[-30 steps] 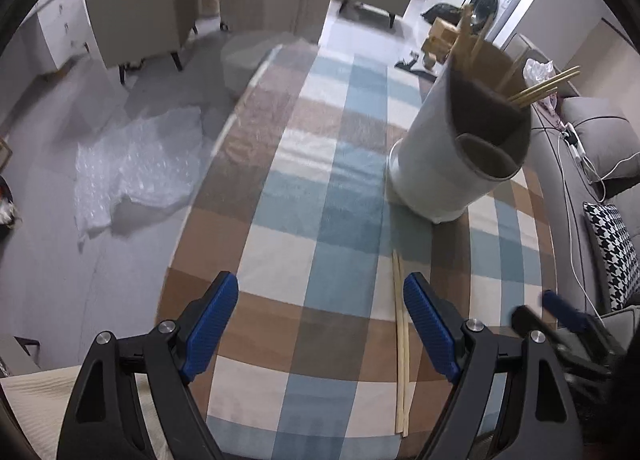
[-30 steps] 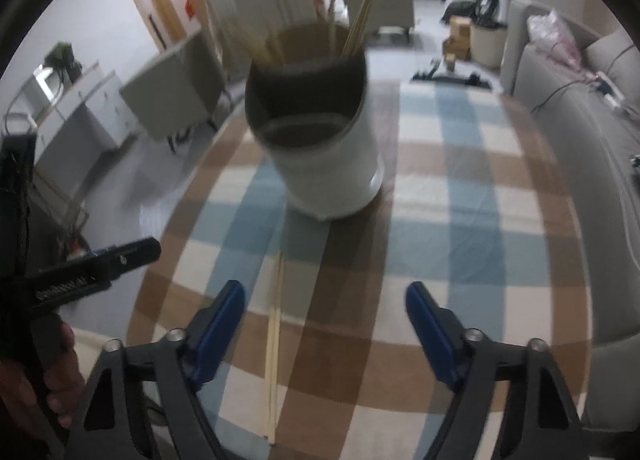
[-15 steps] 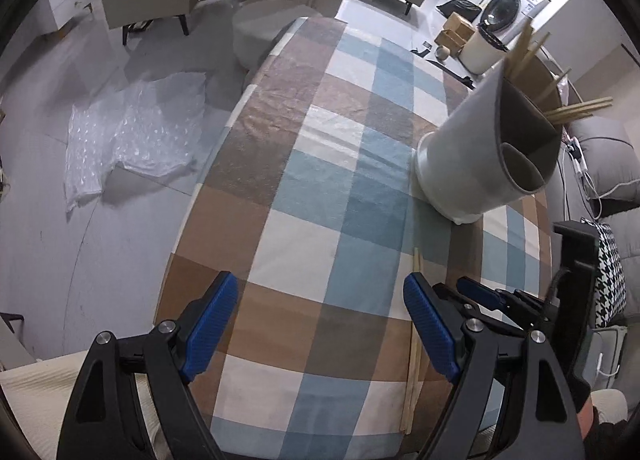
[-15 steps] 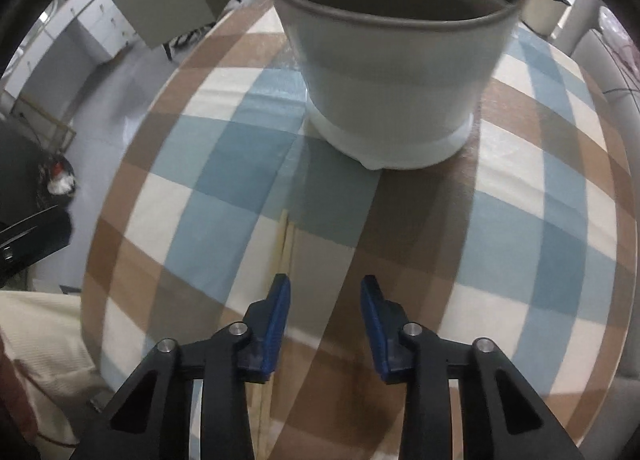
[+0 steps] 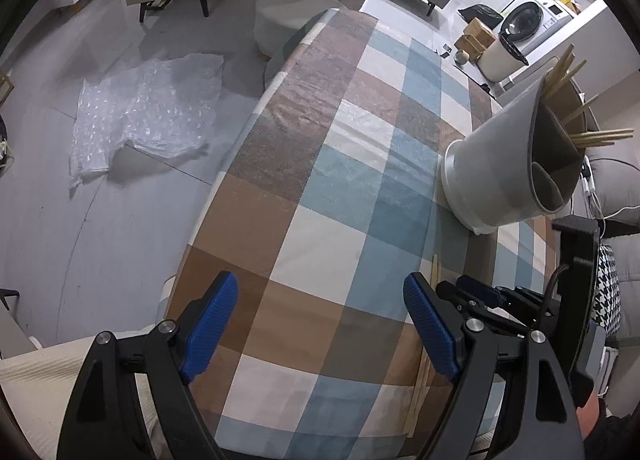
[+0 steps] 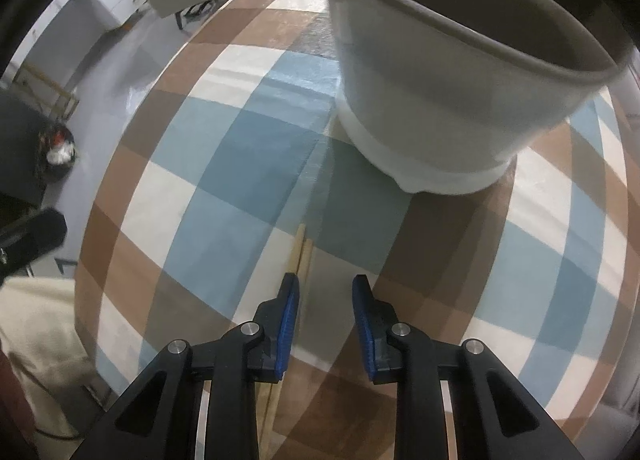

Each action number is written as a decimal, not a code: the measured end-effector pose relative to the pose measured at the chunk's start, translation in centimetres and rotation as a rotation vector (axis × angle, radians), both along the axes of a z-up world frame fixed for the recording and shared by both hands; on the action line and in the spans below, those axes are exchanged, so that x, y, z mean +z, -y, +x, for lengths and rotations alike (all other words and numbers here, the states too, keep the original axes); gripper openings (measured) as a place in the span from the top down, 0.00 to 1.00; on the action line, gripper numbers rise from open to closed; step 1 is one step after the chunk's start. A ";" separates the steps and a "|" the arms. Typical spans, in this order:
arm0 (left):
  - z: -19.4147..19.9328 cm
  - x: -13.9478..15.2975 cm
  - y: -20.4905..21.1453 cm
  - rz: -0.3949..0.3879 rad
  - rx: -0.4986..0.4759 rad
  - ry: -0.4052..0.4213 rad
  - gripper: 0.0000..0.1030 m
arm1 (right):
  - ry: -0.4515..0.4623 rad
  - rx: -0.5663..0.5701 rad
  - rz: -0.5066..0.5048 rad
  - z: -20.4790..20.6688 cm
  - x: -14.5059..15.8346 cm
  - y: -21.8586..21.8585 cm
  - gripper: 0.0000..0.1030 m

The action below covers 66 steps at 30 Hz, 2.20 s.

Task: Organize utensils
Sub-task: 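Lower the right tool onto the remaining chopsticks and close on one, then close the left tool on the last chopstick while the right tool holds its chopstick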

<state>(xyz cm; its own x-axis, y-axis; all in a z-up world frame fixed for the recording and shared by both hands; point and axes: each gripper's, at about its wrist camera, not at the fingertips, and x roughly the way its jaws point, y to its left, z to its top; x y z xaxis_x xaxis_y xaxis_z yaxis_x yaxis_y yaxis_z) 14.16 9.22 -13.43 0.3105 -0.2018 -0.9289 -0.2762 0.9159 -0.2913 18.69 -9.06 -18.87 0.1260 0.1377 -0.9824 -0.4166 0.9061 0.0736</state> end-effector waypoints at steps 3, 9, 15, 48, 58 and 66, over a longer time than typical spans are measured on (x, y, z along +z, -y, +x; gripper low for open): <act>0.0 0.0 0.0 0.006 -0.001 0.001 0.21 | 0.001 0.032 -0.041 0.1 0.1 -0.6 0.74; 0.1 -0.2 -0.2 -0.002 0.001 -0.014 0.21 | -0.033 0.034 -0.089 1.7 -0.5 -2.5 0.70; 0.1 -0.3 -0.4 0.006 0.011 -0.020 0.21 | -0.050 0.049 -0.131 2.0 -1.0 -3.8 0.73; 2.2 -1.9 6.3 -0.032 -0.104 -0.083 0.25 | 0.166 -0.603 0.478 -1.3 5.3 13.6 0.98; 2.2 -5.2 10.3 0.066 -0.170 -0.204 0.52 | 0.169 -0.808 0.585 -5.7 5.0 21.5 0.98; 2.5 -5.2 13.1 0.265 -0.254 -0.182 0.82 | 0.203 -0.788 0.579 -6.2 5.6 22.2 0.98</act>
<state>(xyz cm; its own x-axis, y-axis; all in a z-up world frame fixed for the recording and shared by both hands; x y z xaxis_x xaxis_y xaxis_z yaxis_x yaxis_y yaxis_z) 16.63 -3.91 -18.66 0.1070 0.0026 -0.9943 -0.0573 0.9983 -0.0036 12.50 -31.24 -13.31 0.5453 0.3933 -0.7402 0.2345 0.7762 0.5853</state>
